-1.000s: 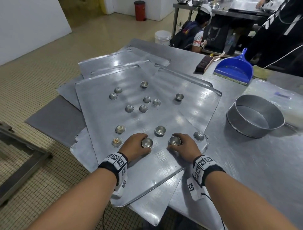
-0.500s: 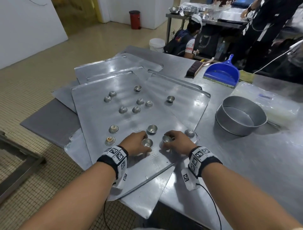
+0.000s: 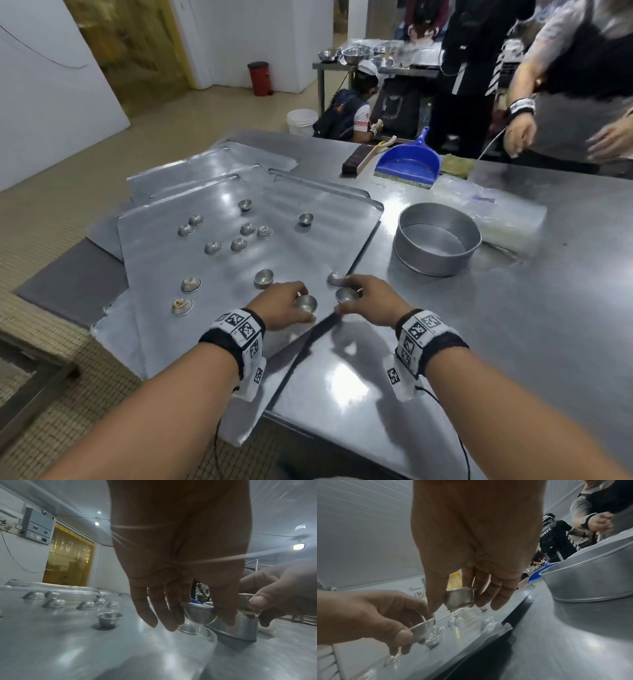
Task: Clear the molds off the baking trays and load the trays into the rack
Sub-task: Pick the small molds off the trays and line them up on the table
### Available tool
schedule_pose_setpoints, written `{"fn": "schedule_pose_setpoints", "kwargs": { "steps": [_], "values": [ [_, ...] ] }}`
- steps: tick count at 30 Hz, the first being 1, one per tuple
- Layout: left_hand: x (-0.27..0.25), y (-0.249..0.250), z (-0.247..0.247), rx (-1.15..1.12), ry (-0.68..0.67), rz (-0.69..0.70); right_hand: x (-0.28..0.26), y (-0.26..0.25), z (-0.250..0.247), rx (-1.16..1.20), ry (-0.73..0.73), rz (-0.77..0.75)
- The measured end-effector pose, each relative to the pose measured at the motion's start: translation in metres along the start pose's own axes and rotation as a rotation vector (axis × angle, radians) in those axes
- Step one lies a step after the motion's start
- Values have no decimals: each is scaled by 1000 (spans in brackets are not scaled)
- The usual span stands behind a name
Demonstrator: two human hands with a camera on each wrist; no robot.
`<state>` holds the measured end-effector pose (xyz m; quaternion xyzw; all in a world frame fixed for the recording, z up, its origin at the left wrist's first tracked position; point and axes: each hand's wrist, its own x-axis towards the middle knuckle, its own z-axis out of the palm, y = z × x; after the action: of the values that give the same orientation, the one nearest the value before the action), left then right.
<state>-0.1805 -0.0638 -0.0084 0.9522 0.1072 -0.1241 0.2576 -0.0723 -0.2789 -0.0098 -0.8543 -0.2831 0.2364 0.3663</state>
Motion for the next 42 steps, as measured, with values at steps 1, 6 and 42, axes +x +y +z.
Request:
{"fn": "schedule_pose_setpoints", "kwargs": {
  "steps": [1, 6, 42],
  "values": [
    [3, 11, 3, -1, 11, 14, -6, 6, -7, -10, 4, -1],
    [18, 67, 28, -17, 21, 91, -33, 41, -42, -34, 35, 21],
    [193, 175, 146, -227, -22, 130, -1, 223, -95, 16, 319, 362]
  ]
}}
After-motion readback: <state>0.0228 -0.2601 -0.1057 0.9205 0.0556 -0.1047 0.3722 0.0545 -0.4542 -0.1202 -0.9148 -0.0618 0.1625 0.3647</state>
